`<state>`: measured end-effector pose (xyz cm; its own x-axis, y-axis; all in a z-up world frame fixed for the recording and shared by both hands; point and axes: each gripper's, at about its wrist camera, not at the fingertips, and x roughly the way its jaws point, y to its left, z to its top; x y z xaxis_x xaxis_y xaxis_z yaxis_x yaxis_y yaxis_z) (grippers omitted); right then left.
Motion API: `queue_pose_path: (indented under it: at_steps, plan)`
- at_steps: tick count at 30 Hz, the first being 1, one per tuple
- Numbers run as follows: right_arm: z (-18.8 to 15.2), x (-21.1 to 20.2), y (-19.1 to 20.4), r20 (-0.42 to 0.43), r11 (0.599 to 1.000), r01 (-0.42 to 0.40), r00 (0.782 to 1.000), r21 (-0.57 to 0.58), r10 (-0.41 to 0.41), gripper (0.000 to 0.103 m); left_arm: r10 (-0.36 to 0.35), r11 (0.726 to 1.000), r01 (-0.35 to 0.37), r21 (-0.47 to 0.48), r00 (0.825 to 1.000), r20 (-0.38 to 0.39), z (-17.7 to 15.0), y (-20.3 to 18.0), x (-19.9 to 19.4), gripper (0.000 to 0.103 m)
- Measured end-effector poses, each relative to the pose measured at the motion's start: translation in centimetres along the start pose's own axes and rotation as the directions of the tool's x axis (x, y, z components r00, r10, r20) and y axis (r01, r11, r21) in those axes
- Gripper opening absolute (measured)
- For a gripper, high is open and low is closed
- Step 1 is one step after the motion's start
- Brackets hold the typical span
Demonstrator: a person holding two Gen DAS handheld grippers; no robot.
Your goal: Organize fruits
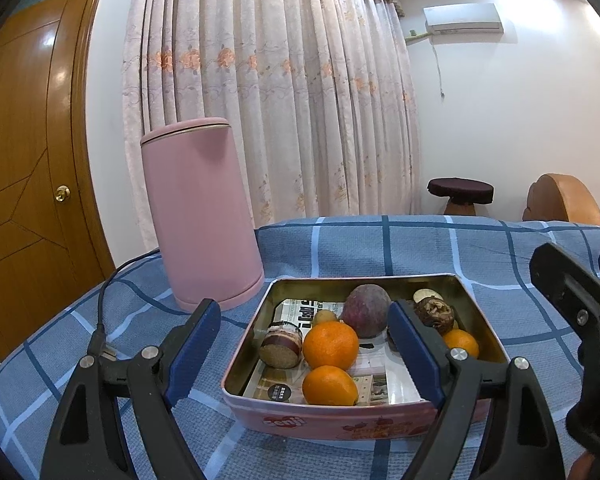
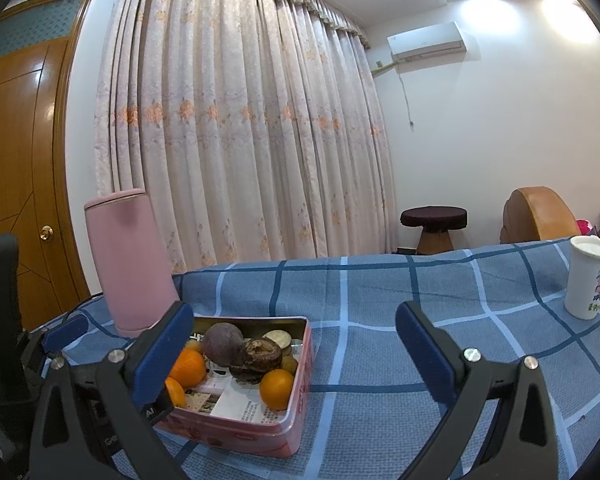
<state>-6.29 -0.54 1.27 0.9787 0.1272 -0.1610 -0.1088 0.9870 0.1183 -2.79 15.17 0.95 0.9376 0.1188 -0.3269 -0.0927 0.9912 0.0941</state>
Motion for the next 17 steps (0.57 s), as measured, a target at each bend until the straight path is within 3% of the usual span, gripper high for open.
queue_pose_path:
  at_steps: [17]
  plan:
    - [-0.06,-0.06,-0.15,-0.005,1.000,0.009,1.000,0.009,-0.009,0.103,-0.016,1.000,0.016,-0.010,1.000,0.017,0.27,0.33,-0.10,0.087]
